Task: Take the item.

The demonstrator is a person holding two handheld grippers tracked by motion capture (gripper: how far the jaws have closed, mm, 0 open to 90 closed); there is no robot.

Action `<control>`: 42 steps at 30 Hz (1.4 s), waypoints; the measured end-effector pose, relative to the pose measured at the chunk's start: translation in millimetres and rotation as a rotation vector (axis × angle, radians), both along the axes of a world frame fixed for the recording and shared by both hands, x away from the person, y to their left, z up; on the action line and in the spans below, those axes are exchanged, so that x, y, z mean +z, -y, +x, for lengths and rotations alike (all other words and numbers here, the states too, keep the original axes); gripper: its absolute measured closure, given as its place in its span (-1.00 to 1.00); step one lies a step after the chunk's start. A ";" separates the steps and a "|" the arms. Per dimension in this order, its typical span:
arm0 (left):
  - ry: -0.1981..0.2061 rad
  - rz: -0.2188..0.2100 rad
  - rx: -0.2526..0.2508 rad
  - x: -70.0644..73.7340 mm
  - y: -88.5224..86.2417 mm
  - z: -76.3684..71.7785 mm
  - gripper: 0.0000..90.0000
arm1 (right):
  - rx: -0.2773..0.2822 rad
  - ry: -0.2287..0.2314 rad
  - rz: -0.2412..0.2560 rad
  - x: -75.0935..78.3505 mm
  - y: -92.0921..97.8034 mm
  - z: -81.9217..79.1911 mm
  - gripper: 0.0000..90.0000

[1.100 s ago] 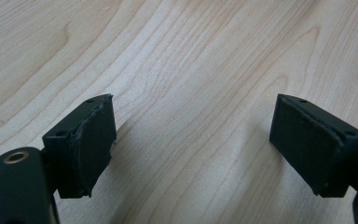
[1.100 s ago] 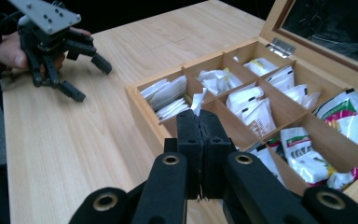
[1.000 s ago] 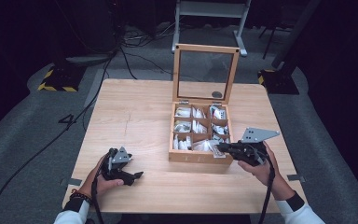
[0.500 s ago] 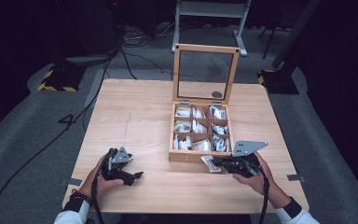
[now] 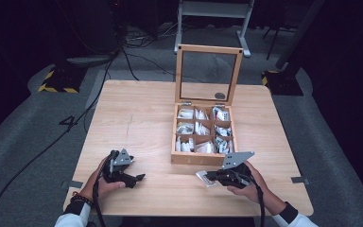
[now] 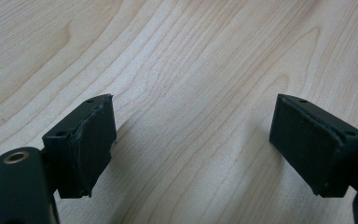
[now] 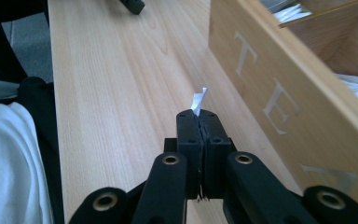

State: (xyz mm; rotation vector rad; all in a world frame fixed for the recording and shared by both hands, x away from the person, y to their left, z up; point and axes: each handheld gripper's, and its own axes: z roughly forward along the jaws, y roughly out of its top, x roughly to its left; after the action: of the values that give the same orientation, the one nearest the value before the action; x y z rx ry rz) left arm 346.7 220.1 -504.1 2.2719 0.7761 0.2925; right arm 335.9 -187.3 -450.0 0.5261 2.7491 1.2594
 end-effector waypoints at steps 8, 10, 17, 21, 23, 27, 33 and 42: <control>-0.001 0.001 0.006 0.1 -0.3 -0.3 -0.67 | 0.060 -0.001 -0.029 -10.3 -12.6 -8.0 0.98; -0.001 0.002 0.005 0.1 -0.4 -0.3 -0.67 | 0.059 -0.003 -0.029 -10.7 -12.7 -7.8 0.97; 0.000 0.002 0.006 0.1 -0.4 -0.3 -0.67 | 0.044 0.019 -0.042 -13.0 -13.6 -7.7 0.84; 0.000 0.002 0.006 0.1 -0.4 -0.3 -0.67 | 0.028 0.082 -0.038 -8.4 -9.5 -8.0 0.76; 0.000 0.001 0.006 0.0 -0.3 -0.4 -0.67 | 0.004 0.093 -0.009 -2.7 -4.6 -6.2 0.66; 0.000 0.002 0.007 0.0 -0.3 -0.4 -0.67 | -0.018 0.120 0.011 2.6 1.6 -3.1 0.50; 0.001 0.002 0.017 0.1 0.0 -1.0 -0.67 | -0.056 0.139 0.057 14.1 13.7 2.1 0.37; -0.020 0.021 0.083 2.8 6.9 -1.0 -0.65 | -0.170 0.189 0.146 39.8 43.3 17.4 0.06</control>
State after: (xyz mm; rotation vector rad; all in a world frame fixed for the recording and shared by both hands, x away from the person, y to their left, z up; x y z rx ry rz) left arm 345.7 213.2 -501.2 2.2690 0.8825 0.3186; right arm 353.3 -230.5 -410.2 0.6038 2.4174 1.3967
